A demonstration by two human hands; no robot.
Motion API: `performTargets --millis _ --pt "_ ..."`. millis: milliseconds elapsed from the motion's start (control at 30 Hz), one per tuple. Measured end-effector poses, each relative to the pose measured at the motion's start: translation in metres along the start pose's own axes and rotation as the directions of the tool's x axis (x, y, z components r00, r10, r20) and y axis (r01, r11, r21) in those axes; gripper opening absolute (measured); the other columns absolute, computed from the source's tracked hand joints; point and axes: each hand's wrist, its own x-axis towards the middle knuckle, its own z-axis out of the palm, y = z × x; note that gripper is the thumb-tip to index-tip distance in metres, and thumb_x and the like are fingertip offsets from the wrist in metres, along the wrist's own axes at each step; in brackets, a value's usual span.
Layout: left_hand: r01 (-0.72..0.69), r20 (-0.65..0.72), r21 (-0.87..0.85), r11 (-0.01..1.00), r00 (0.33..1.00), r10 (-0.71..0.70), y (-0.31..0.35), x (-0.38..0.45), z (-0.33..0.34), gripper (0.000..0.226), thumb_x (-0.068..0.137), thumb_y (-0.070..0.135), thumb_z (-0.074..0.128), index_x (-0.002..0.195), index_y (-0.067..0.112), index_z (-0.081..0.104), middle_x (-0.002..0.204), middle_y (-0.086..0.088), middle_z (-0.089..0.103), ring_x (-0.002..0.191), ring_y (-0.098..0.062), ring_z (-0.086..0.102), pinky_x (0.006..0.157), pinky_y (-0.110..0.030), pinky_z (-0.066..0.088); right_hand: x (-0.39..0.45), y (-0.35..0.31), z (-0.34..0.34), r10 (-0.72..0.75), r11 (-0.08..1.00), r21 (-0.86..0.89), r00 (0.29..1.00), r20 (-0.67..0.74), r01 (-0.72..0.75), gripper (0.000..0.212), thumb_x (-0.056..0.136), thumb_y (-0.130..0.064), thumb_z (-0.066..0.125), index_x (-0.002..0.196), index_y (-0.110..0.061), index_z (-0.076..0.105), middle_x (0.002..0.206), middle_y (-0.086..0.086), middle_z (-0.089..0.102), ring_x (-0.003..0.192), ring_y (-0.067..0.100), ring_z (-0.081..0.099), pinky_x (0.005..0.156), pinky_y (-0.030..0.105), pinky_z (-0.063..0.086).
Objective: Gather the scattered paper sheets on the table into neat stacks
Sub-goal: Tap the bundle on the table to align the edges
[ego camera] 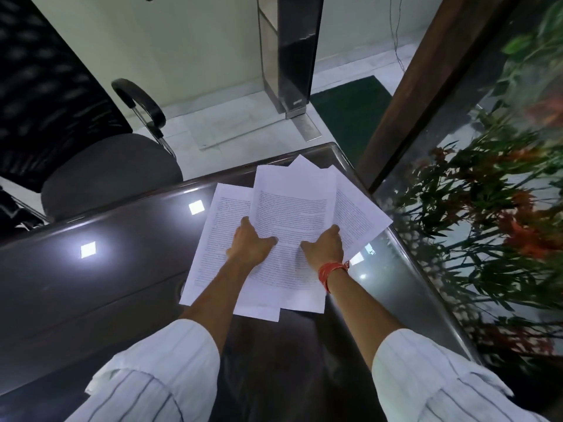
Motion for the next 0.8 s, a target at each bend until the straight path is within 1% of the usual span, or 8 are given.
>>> performTargets --millis 100,233,300,400,500,667,733,800 --pt "-0.040 0.053 -0.060 0.997 0.998 0.043 -0.001 -0.007 -0.005 0.053 0.075 0.034 0.077 0.121 0.017 0.058 0.110 -0.002 0.065 0.108 -0.029 0.062 0.096 -0.052 0.051 -0.014 0.001 0.000 0.037 0.937 0.348 0.999 0.028 -0.045 0.048 0.087 -0.007 0.069 0.128 -0.012 0.045 0.120 0.005 0.058 0.111 0.025 0.058 0.087 0.031 0.049" --pt "-0.058 -0.050 -0.195 0.979 0.998 0.049 -0.016 -0.012 -0.032 0.027 0.076 0.026 0.075 0.100 0.015 0.072 0.092 -0.001 0.072 0.090 -0.025 0.070 0.067 -0.030 0.055 -0.038 0.005 0.012 -0.071 0.922 0.386 0.994 0.085 0.033 0.043 0.087 -0.006 0.067 0.124 -0.016 0.047 0.108 -0.007 0.058 0.098 0.012 0.059 0.073 0.012 0.047" --pt "-0.050 -0.171 -0.069 0.996 0.985 0.037 -0.034 -0.009 -0.047 0.027 0.077 0.031 0.072 0.097 0.013 0.070 0.101 -0.005 0.066 0.102 -0.029 0.063 0.071 -0.032 0.054 -0.047 0.008 0.027 -0.107 0.947 0.314 0.985 0.134 0.060 0.043 0.086 -0.003 0.066 0.122 -0.016 0.047 0.108 -0.006 0.060 0.101 0.014 0.062 0.067 0.007 0.048" --pt "0.053 -0.130 0.254 0.966 0.991 -0.020 -0.062 -0.005 -0.056 0.052 0.076 0.047 0.069 0.116 0.016 0.059 0.137 -0.011 0.038 0.133 -0.035 0.032 0.104 -0.052 0.043 -0.062 0.008 0.057 -0.172 0.979 -0.106 0.984 0.051 0.177 0.052 0.084 -0.011 0.067 0.129 -0.013 0.041 0.128 0.007 0.050 0.120 0.025 0.050 0.088 0.029 0.051" --pt "0.092 -0.143 0.320 0.943 0.988 -0.048 -0.066 -0.009 -0.051 0.076 0.075 0.054 0.074 0.137 0.025 0.041 0.150 -0.010 0.027 0.139 -0.036 0.027 0.110 -0.058 0.034 -0.078 0.004 0.078 -0.163 0.918 -0.369 0.986 -0.021 0.144 0.076 0.081 -0.025 0.070 0.142 -0.010 0.028 0.145 0.012 0.032 0.131 0.027 0.036 0.101 0.040 0.047" --pt "0.147 -0.145 0.177 0.973 0.982 -0.122 -0.048 -0.007 -0.062 0.083 0.077 0.037 0.079 0.141 0.019 0.029 0.129 -0.011 0.041 0.116 -0.037 0.053 0.106 -0.056 0.036 -0.081 0.000 0.085 -0.100 0.977 -0.185 0.995 0.021 0.102 0.076 0.079 -0.016 0.073 0.138 -0.013 0.025 0.138 0.010 0.031 0.123 0.029 0.048 0.093 0.039 0.055" --pt "0.143 -0.141 0.062 0.988 0.981 -0.133 -0.046 -0.010 -0.068 0.070 0.077 0.027 0.078 0.134 0.017 0.039 0.122 -0.006 0.053 0.110 -0.036 0.059 0.103 -0.055 0.042 -0.081 -0.001 0.078 -0.070 0.996 0.060 0.997 0.042 0.068 0.072 0.080 -0.007 0.070 0.138 -0.018 0.029 0.134 0.007 0.040 0.120 0.028 0.054 0.088 0.035 0.058" --pt "0.045 -0.153 -0.082 0.996 0.987 -0.057 -0.041 -0.017 -0.074 0.043 0.075 0.019 0.077 0.113 0.012 0.058 0.107 -0.006 0.067 0.093 -0.031 0.067 0.087 -0.051 0.057 -0.085 -0.002 0.067 -0.053 0.944 0.329 0.995 0.088 0.021 0.070 0.083 0.001 0.067 0.139 -0.022 0.032 0.132 0.003 0.053 0.119 0.025 0.058 0.085 0.026 0.056"
